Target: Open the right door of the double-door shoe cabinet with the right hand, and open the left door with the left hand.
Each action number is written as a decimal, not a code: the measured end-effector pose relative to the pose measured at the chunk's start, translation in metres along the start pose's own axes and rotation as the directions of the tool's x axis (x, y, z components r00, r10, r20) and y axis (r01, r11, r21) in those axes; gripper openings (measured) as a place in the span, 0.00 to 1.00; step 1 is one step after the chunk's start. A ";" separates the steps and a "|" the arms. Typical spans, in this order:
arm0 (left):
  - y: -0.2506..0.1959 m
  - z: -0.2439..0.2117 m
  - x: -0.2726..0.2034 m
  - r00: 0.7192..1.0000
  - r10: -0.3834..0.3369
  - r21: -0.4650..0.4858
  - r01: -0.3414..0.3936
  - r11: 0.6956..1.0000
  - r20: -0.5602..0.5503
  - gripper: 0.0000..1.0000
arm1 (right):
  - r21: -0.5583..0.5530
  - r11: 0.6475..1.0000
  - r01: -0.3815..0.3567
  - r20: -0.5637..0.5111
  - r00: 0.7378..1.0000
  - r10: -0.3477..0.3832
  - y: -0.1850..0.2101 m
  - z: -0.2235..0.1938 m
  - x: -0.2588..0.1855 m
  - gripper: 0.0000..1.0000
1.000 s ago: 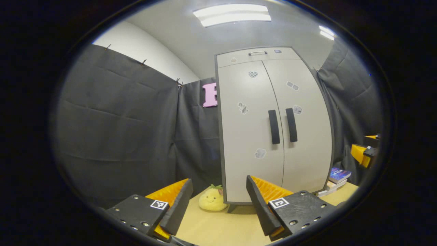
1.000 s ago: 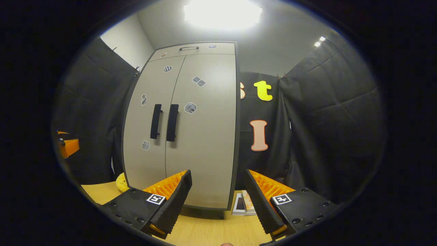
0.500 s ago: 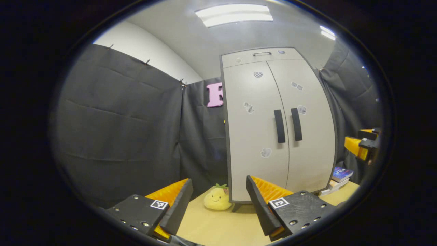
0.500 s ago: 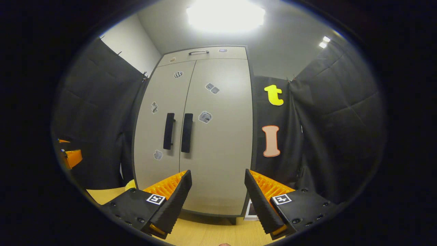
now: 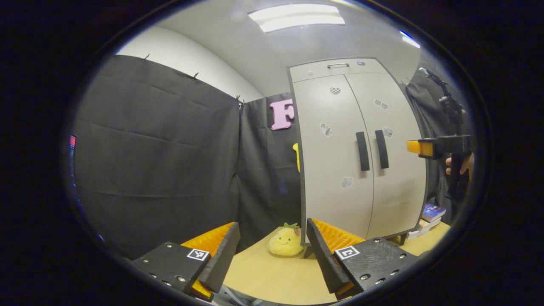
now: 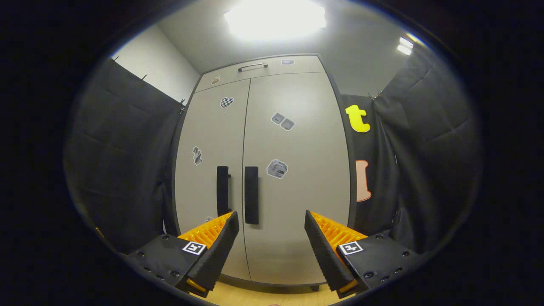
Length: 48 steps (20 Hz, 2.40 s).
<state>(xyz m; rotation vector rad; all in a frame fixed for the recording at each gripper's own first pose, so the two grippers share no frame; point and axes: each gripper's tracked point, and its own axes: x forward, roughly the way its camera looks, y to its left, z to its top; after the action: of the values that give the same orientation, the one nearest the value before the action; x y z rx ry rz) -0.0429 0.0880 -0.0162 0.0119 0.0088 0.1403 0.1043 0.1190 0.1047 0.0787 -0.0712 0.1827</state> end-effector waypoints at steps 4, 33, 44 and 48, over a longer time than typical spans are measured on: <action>0.027 -0.005 -0.012 0.999 0.052 0.011 -0.052 0.999 -0.007 0.91 | 0.003 1.000 -0.023 -0.026 0.999 0.023 0.017 -0.001 0.038 0.97; 0.075 -0.010 -0.021 0.992 0.123 0.030 -0.122 0.992 -0.021 0.91 | 0.041 0.999 -0.007 -0.276 0.961 0.018 0.043 -0.027 0.130 0.13; 0.058 -0.011 -0.013 1.000 -0.020 -0.014 0.020 1.000 0.008 0.92 | 0.104 0.986 -0.128 -0.309 0.938 0.154 0.032 -0.013 0.058 0.14; 0.053 -0.010 -0.013 0.998 -0.057 -0.005 0.057 0.998 0.014 0.92 | 0.132 0.977 -0.165 -0.312 0.929 0.199 0.027 -0.011 0.038 0.14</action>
<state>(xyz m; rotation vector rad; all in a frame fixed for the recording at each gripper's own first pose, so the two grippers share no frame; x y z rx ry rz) -0.0629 0.1392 -0.0252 0.0069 -0.0053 0.0830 0.1375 0.1529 0.0984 0.1450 0.2607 0.3837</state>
